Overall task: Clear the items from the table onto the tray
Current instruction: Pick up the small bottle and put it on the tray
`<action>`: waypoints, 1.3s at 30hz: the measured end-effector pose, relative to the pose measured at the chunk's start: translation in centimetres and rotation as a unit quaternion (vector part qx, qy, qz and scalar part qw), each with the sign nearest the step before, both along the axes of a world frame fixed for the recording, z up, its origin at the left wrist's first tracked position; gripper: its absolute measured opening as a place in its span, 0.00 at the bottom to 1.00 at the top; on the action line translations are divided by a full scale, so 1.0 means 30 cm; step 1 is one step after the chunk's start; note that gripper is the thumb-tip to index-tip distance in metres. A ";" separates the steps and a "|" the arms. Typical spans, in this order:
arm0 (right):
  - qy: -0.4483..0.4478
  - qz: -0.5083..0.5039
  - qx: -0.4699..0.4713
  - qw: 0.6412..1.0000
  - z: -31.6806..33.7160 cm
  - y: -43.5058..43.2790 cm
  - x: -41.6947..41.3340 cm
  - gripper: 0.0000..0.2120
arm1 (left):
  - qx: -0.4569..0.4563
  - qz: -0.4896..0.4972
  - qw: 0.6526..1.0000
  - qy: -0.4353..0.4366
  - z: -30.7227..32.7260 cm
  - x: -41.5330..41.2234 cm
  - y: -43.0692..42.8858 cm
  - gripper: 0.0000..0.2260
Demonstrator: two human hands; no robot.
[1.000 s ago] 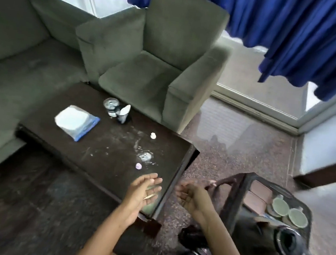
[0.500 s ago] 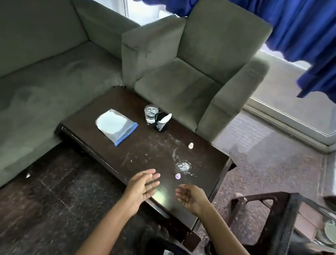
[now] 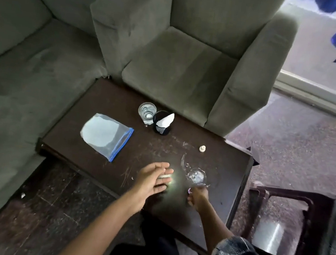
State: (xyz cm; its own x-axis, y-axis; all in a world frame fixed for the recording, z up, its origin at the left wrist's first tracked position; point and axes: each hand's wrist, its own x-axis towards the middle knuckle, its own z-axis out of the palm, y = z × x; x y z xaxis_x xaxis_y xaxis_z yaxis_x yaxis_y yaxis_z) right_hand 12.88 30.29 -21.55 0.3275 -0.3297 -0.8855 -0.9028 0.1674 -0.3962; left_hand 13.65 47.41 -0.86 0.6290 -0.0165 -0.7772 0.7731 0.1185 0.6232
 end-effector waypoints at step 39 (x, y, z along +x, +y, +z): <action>-0.024 0.445 -0.243 0.862 -0.047 -0.085 0.540 0.19 | 0.138 -0.174 0.970 -0.103 -0.246 0.451 0.007 0.07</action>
